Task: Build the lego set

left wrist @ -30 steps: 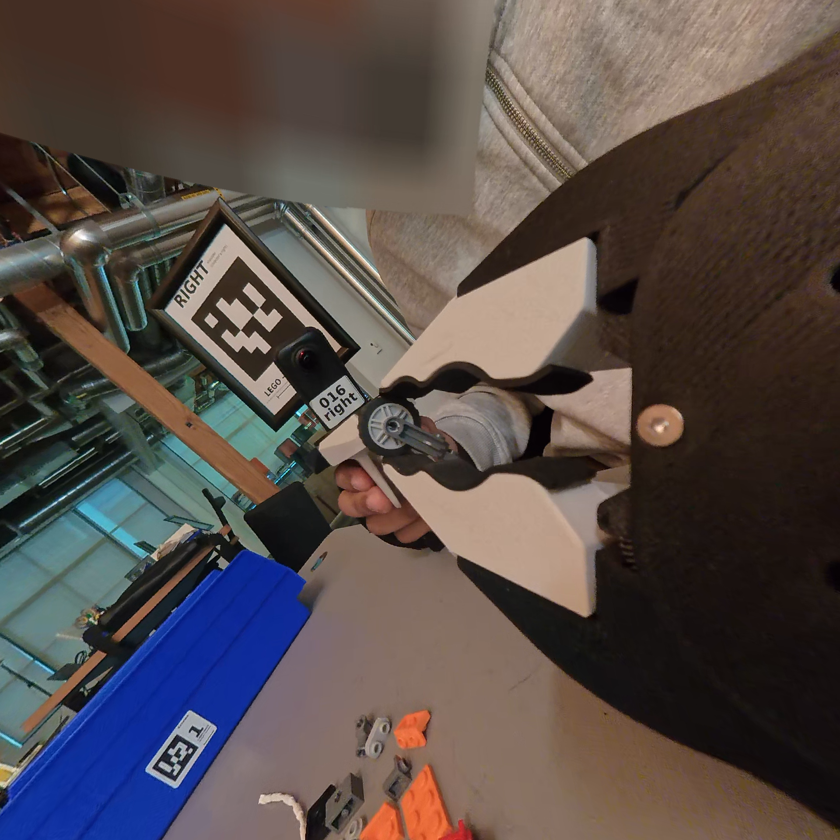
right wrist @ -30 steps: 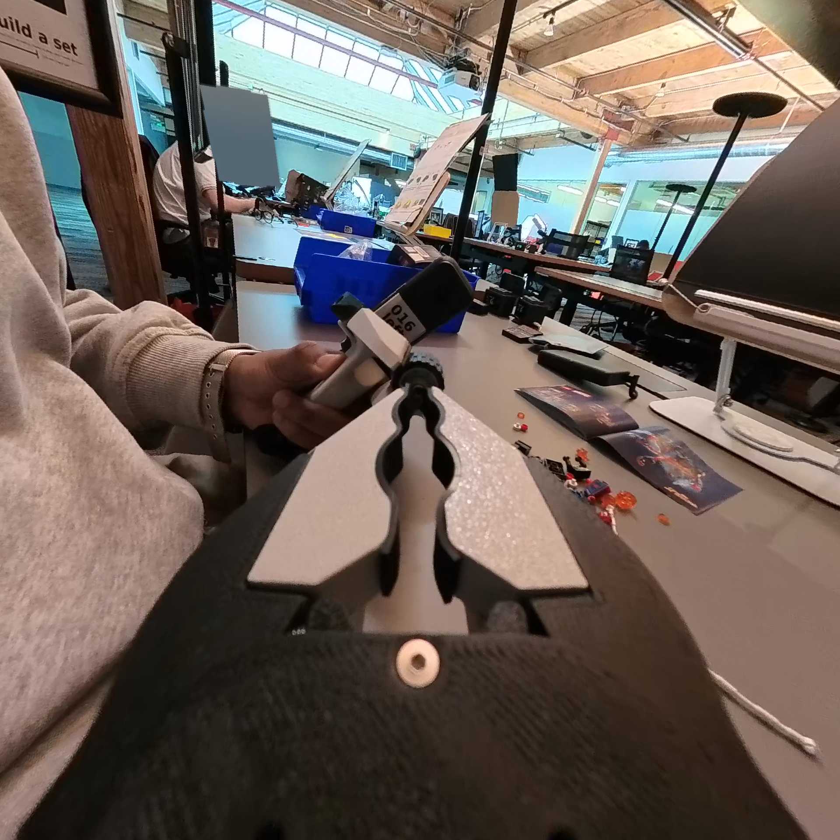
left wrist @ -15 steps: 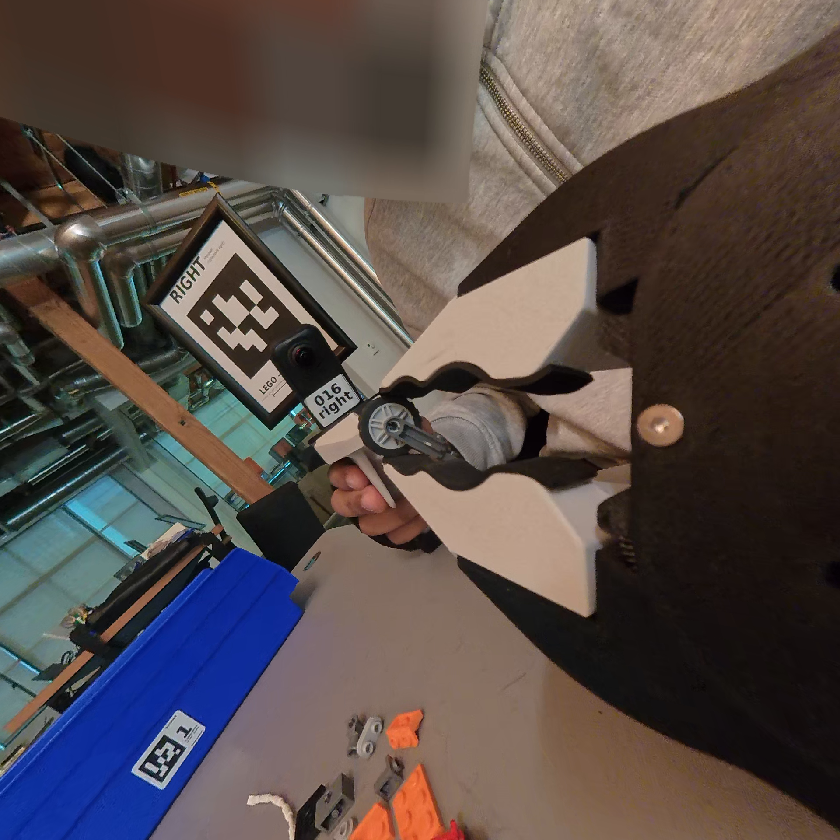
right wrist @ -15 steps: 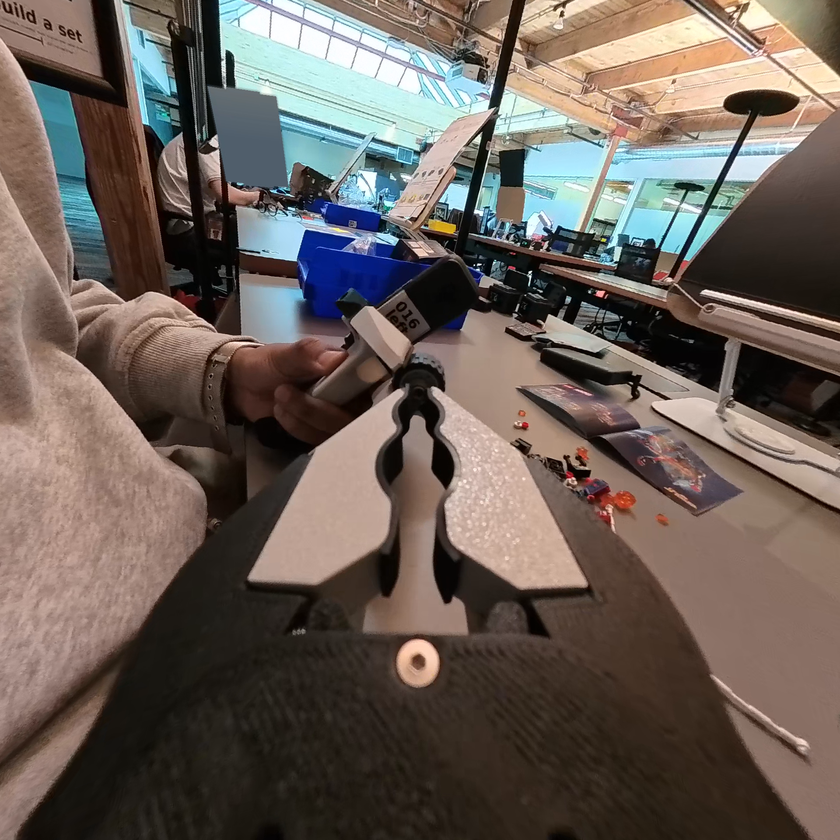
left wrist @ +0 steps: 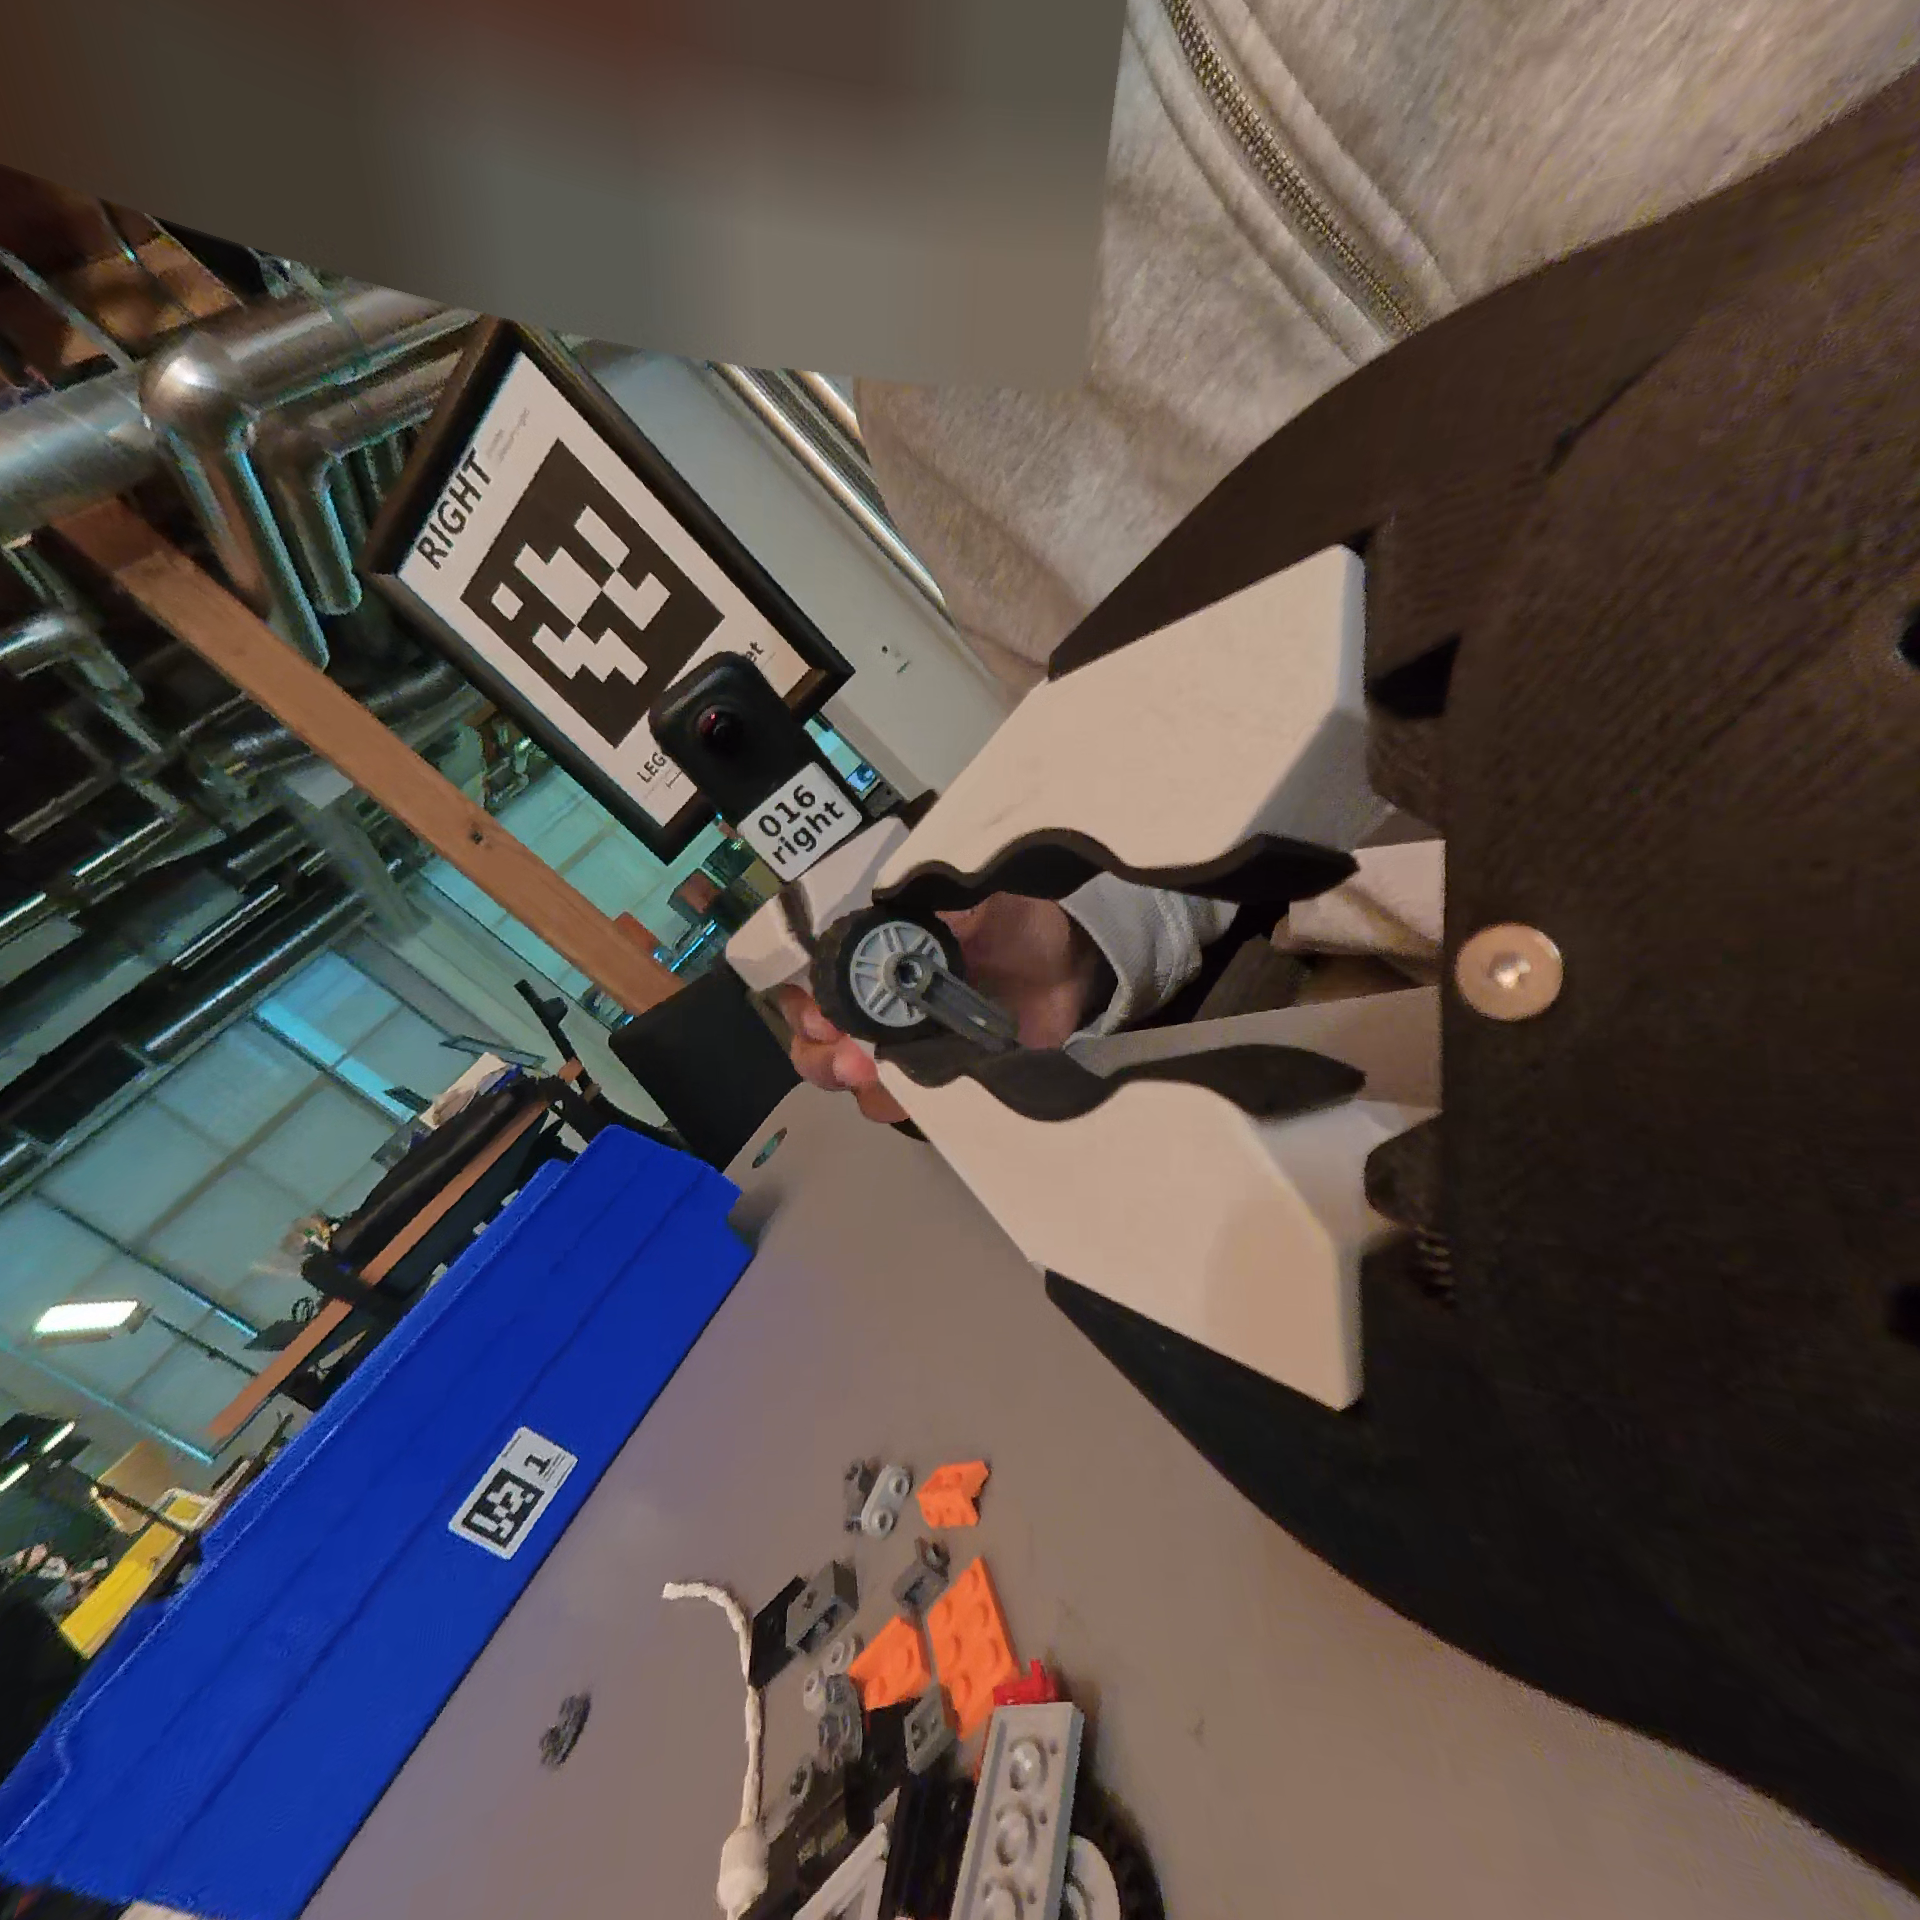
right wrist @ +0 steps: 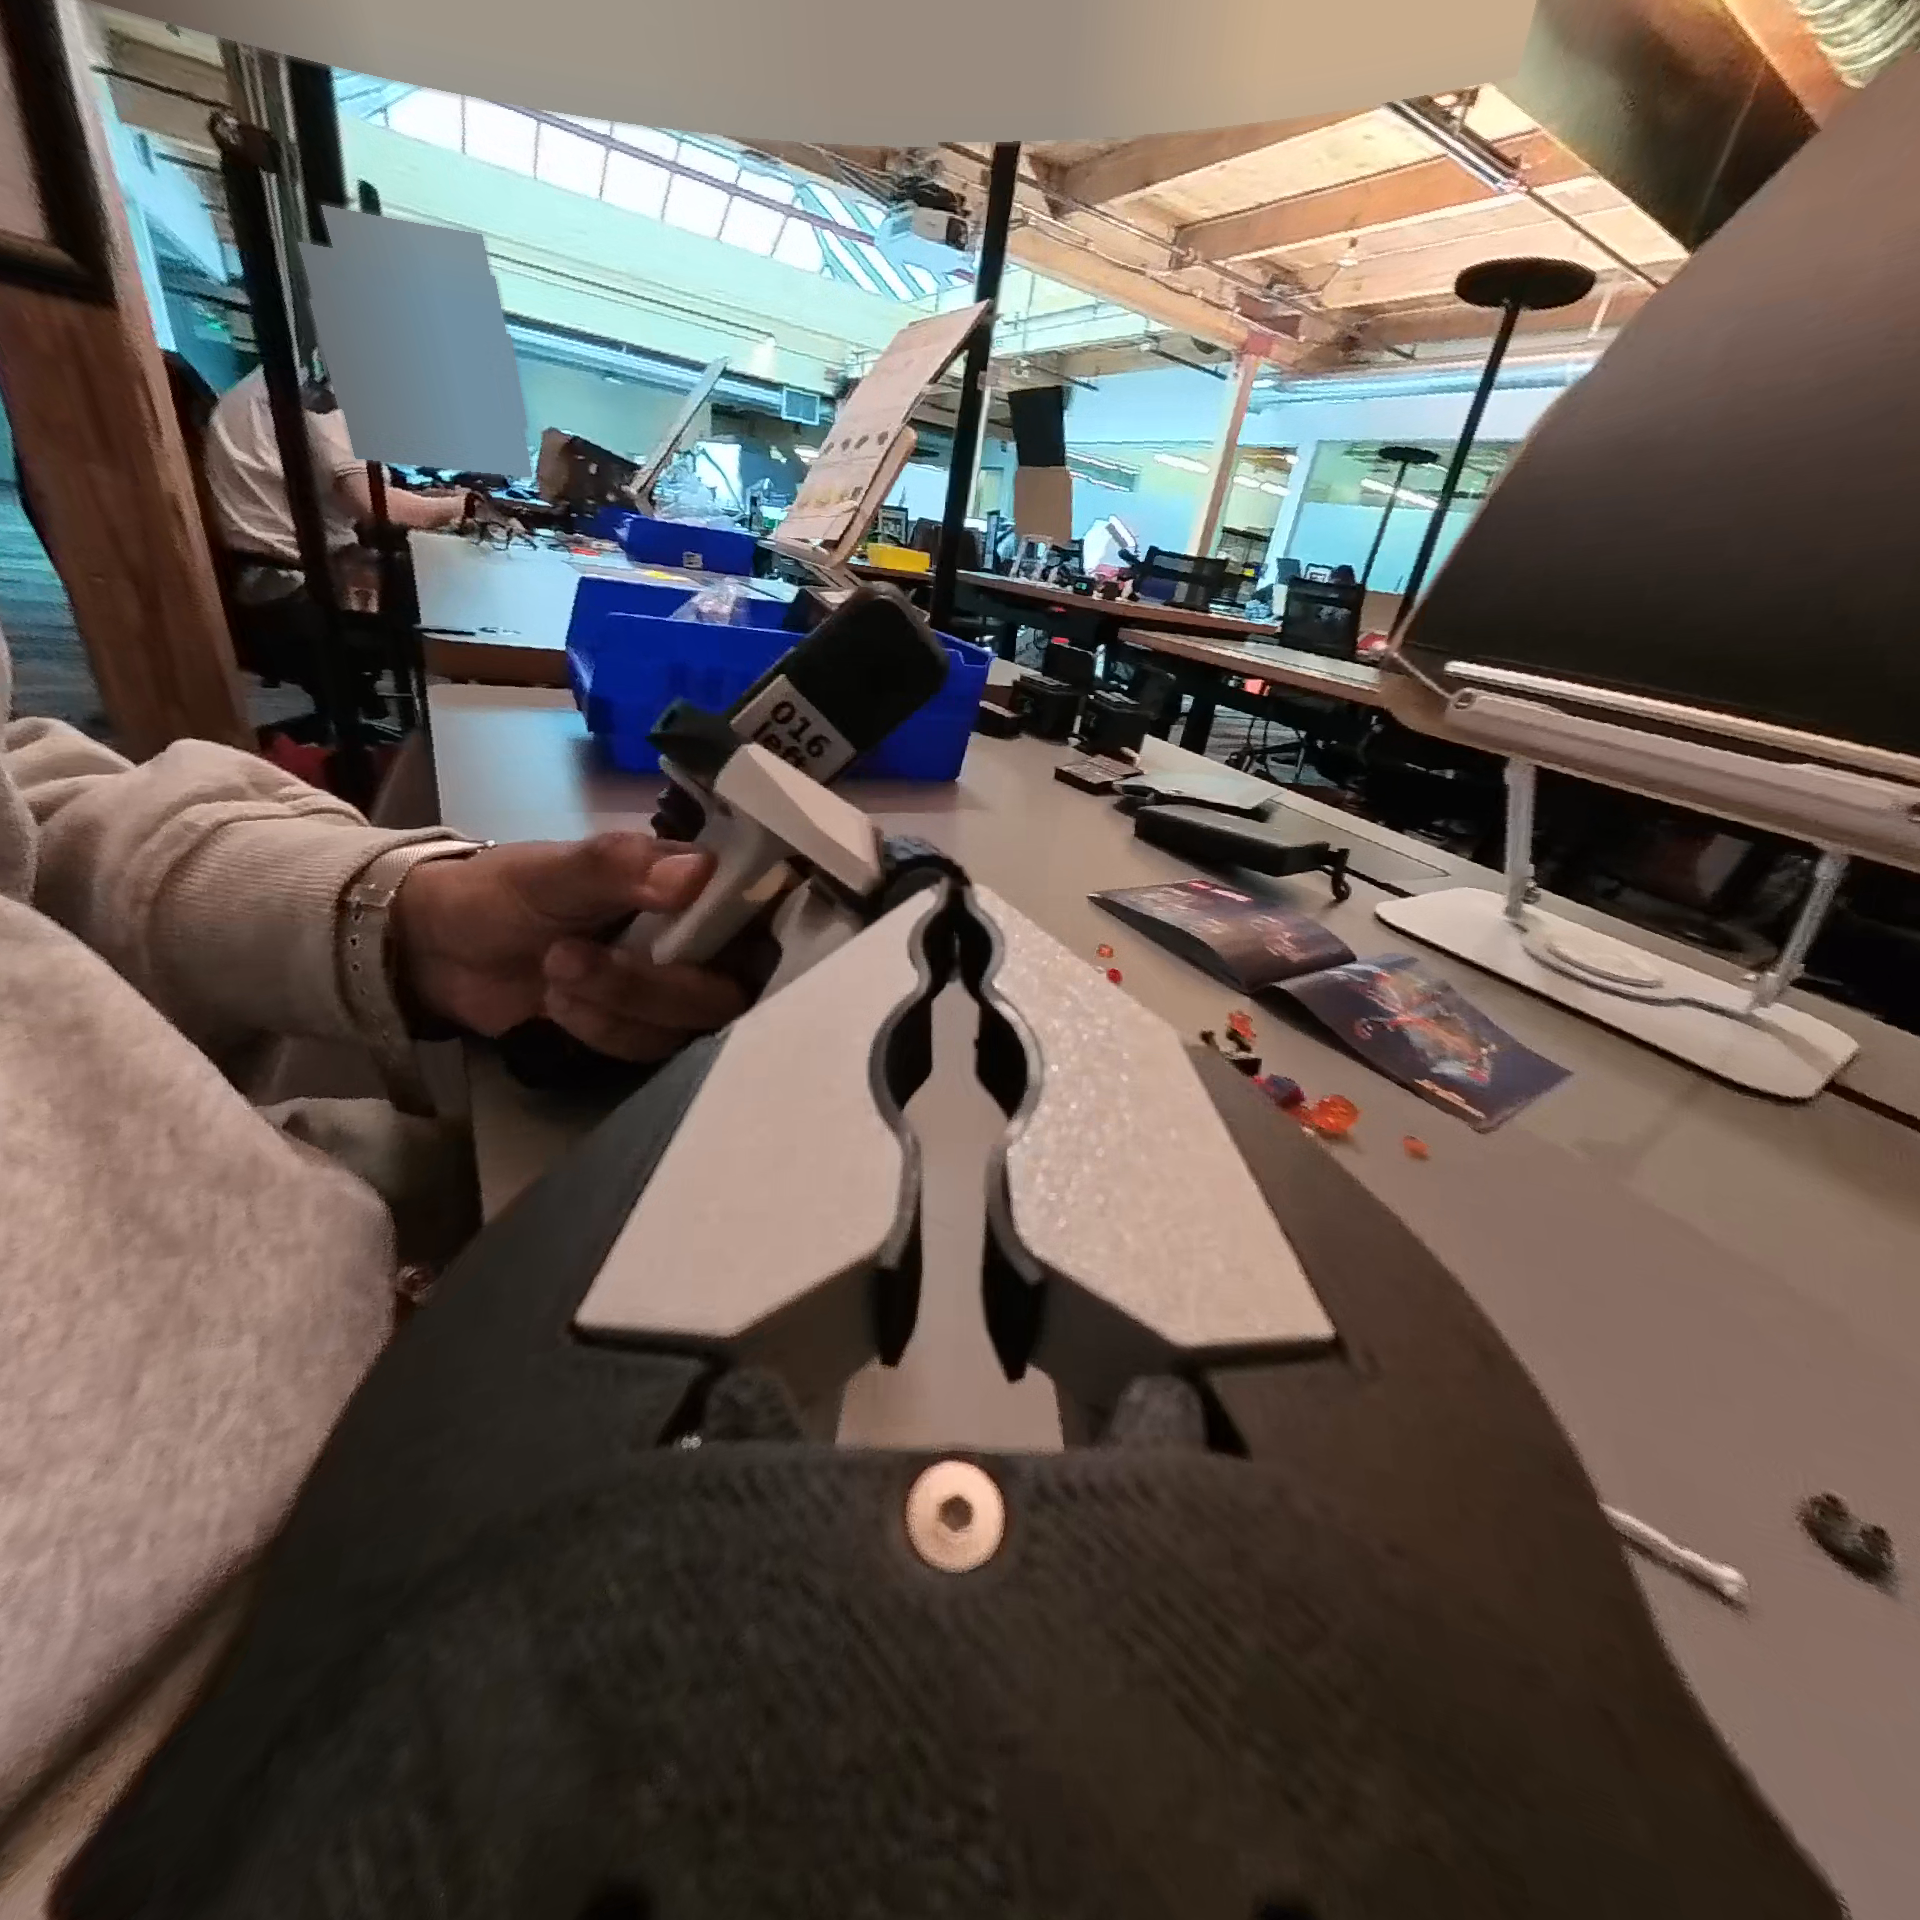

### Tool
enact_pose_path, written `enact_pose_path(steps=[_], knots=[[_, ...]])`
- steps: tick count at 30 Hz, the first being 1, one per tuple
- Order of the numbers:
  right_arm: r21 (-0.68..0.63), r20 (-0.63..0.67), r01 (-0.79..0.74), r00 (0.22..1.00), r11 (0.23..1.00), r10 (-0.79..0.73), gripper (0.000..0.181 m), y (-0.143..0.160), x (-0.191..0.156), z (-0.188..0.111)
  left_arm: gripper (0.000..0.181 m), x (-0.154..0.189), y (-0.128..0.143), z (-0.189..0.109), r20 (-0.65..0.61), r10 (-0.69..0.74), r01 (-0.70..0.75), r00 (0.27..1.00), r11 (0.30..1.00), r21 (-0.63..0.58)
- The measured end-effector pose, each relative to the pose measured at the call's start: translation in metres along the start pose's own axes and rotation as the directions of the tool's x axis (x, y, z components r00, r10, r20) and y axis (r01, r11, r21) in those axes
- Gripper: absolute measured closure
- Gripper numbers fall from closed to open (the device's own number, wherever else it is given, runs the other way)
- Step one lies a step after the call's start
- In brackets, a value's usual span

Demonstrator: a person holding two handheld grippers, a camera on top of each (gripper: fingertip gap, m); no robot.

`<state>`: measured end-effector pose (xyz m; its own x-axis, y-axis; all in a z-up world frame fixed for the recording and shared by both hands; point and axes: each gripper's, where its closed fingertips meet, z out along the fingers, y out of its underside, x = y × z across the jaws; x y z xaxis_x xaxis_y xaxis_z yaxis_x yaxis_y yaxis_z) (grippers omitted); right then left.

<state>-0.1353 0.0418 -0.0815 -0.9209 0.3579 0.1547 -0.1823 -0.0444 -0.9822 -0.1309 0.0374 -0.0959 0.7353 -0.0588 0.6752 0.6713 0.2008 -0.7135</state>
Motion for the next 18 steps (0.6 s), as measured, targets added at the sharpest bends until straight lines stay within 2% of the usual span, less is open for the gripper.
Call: enact_pose_path(steps=[5, 14, 18], knots=[[-0.028, 0.002, 0.033, 0.999, 0.999, -0.033, 0.179, 0.0035, -0.0052, 0.0046, 0.158, 0.0006, 0.0015, 0.0021, 0.01, 0.028, -0.028, 1.0, 1.0, -0.007], [-0.051, 0.055, -0.073, 0.996, 0.996, 0.075, 0.176, 0.0052, -0.0083, 0.0075, 0.158, 0.0056, 0.0008, 0.003, 0.012, 0.086, -0.086, 0.996, 0.996, 0.001], [-0.048, 0.057, -0.073, 0.996, 0.996, 0.075, 0.177, 0.0048, -0.0091, 0.0074, 0.158, 0.0059, 0.0008, 0.0028, 0.019, 0.1, -0.1, 0.995, 0.995, 0.001]])
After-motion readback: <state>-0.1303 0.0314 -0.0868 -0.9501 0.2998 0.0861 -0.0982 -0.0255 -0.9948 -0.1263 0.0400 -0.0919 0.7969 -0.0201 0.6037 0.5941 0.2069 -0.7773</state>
